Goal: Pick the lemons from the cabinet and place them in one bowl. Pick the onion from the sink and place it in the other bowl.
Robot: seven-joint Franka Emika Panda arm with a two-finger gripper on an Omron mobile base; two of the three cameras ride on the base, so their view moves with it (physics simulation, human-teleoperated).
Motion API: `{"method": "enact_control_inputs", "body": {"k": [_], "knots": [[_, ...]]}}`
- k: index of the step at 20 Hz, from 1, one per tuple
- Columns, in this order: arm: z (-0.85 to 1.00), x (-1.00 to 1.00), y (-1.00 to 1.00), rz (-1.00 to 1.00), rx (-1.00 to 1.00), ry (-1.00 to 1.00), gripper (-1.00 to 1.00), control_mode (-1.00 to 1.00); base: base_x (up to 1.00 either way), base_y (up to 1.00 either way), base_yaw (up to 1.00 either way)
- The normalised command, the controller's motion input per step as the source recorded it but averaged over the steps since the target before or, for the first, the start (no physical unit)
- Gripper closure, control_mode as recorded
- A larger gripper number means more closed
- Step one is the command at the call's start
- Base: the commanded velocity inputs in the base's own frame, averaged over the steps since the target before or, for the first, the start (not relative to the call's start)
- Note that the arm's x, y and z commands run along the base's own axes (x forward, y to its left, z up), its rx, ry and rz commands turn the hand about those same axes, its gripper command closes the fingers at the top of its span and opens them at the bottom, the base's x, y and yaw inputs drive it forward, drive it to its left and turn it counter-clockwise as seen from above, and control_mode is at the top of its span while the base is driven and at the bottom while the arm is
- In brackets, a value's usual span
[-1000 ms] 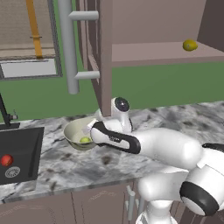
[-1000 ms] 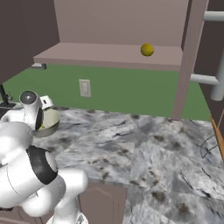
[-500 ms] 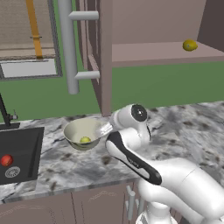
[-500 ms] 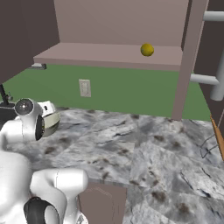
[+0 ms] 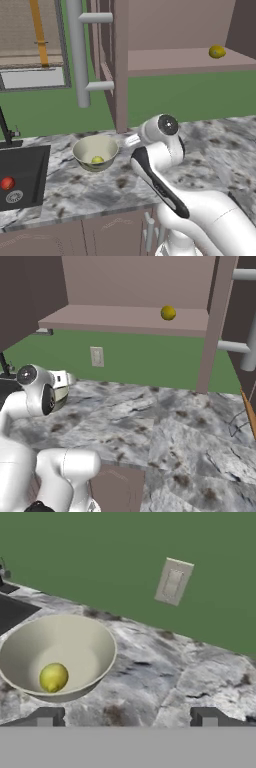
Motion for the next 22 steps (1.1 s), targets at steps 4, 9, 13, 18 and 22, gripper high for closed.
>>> {"method": "enact_control_inputs", "body": {"k": [4,9,13,18,22], "knots": [[0.02,0.07,-0.55,-0.27,0.02,0.01,-1.0,-1.0,0.0,0.0,0.0],[0.09,-0.11,-0.67,-0.09,0.01,0.0,-1.0,-1.0,0.0,0.0,0.0],[0.01,-0.16,-0.57,-0.13,0.05,-0.03,-1.0,-1.0,0.0,0.0,0.0],[0.0,0.0,-0.68,-0.06,0.14,0.0,-1.0,-1.0,0.0,0.0,0.0],[0.0,-0.07,-0.62,0.0,0.06,0.0,-1.0,-1.0,0.0,0.0,0.0]]}}
